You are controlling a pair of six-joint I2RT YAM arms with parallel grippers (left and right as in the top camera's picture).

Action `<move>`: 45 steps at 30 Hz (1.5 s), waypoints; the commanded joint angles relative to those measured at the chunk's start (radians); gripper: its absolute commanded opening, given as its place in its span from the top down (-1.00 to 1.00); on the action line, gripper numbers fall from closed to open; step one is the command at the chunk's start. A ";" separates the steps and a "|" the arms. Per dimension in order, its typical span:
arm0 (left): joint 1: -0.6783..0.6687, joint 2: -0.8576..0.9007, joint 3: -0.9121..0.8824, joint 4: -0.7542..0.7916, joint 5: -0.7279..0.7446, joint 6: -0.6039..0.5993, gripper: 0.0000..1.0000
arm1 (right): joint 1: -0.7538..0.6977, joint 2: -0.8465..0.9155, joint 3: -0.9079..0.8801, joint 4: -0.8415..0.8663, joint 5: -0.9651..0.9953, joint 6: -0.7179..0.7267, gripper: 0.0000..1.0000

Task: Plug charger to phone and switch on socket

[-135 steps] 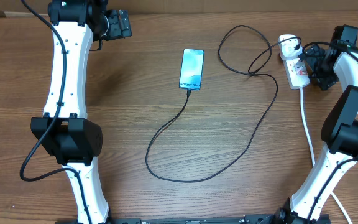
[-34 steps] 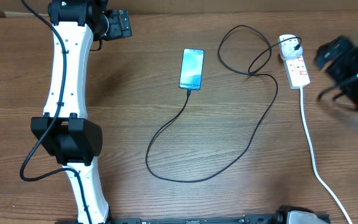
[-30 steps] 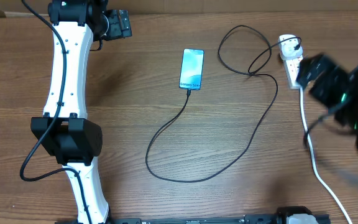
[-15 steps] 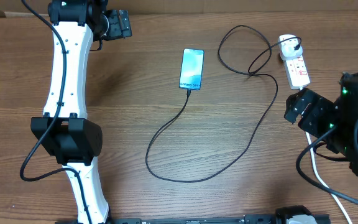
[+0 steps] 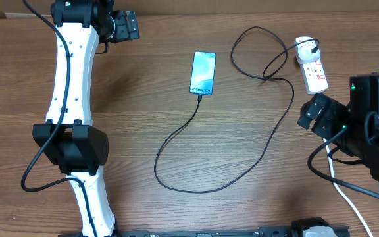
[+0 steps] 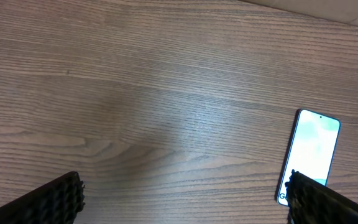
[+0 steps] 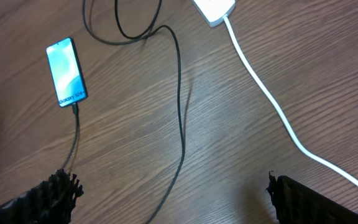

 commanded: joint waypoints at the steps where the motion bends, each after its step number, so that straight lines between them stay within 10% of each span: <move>1: -0.005 0.007 -0.002 -0.002 0.004 -0.010 -0.99 | -0.006 -0.012 -0.025 0.014 0.019 -0.037 -1.00; 22: -0.005 0.007 -0.002 -0.002 0.004 -0.010 -1.00 | -0.101 -0.563 -0.829 0.793 -0.120 -0.210 -1.00; 45: -0.005 0.007 -0.002 -0.002 0.005 -0.010 -1.00 | -0.035 -1.097 -1.435 1.265 -0.103 -0.211 -1.00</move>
